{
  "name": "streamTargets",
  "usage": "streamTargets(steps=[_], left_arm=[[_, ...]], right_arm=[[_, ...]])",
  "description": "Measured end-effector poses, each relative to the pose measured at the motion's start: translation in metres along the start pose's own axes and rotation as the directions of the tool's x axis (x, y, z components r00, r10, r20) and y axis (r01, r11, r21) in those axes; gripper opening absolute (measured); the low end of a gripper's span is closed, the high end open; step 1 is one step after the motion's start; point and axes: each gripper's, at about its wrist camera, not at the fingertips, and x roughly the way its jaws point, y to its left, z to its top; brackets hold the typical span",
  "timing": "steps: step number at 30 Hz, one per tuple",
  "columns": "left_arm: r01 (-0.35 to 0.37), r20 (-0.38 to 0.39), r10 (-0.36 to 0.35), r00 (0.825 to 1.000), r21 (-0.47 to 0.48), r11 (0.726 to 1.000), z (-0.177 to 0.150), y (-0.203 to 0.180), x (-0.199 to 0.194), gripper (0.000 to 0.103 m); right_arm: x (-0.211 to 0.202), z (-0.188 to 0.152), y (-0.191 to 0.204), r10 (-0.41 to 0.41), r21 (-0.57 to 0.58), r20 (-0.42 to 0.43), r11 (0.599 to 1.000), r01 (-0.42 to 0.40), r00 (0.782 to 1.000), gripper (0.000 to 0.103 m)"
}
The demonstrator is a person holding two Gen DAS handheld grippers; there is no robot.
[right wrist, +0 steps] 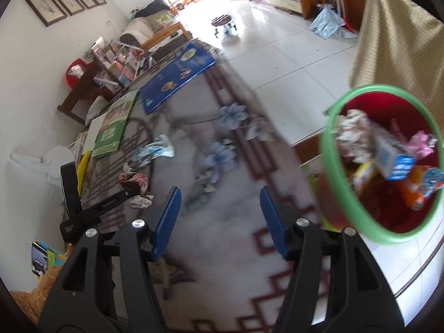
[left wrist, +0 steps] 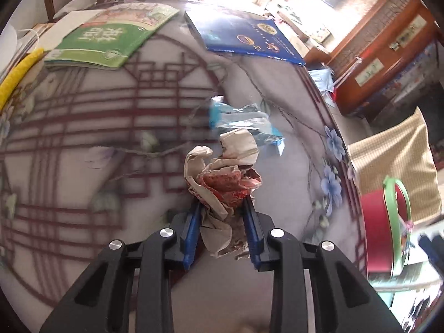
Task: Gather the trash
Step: 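Grasp the clear plastic wrapper with blue print with the right tool, then lift the paper wad and plastic wrapper and carry both toward the red bucket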
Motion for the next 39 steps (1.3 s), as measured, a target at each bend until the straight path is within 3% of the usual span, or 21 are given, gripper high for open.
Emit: streamTargets(steps=[4,8,12,15,20,25,29,36,39], left_arm=[[-0.027,-0.002,0.027,1.000,0.046,0.999,-0.010,0.028,-0.020,0.028],[-0.056,-0.023,0.058,0.998,0.076,0.996,-0.025,0.064,-0.037,0.029],[-0.066,-0.012,0.067,0.998,0.070,0.995,-0.031,0.093,-0.052,0.030],[-0.066,-0.007,0.066,0.998,0.059,0.996,-0.031,0.110,-0.055,0.032],[-0.033,-0.022,0.034,0.999,0.031,0.999,-0.027,0.131,-0.050,0.032],[-0.014,-0.026,0.015,1.000,0.044,0.999,-0.017,0.133,-0.043,0.032],[-0.003,-0.014,0.003,1.000,0.036,0.999,-0.011,0.135,-0.044,0.032],[0.004,0.001,-0.004,1.000,0.022,1.000,-0.006,0.135,-0.048,0.032],[0.009,0.012,-0.009,1.000,0.030,1.000,-0.007,0.130,-0.052,0.032]], right_arm=[[0.046,0.004,0.043,0.083,0.022,-0.061,0.996,-0.082,0.995,0.057],[0.108,0.010,0.074,0.207,0.204,-0.100,0.961,-0.184,0.973,0.057],[0.159,0.019,0.093,0.236,0.334,-0.113,0.924,-0.186,0.965,0.057],[0.189,0.023,0.098,0.209,0.435,-0.113,0.889,-0.141,0.971,0.057],[0.210,0.027,0.098,0.181,0.525,-0.098,0.845,-0.103,0.979,0.057],[0.222,0.036,0.104,0.135,0.514,-0.097,0.855,-0.067,0.986,0.055],[0.223,0.037,0.103,0.129,0.491,-0.101,0.869,-0.063,0.986,0.023],[0.198,0.034,0.111,0.164,0.414,-0.094,0.903,-0.111,0.982,0.021],[0.177,0.031,0.121,0.153,0.320,-0.088,0.940,-0.117,0.984,0.021]])
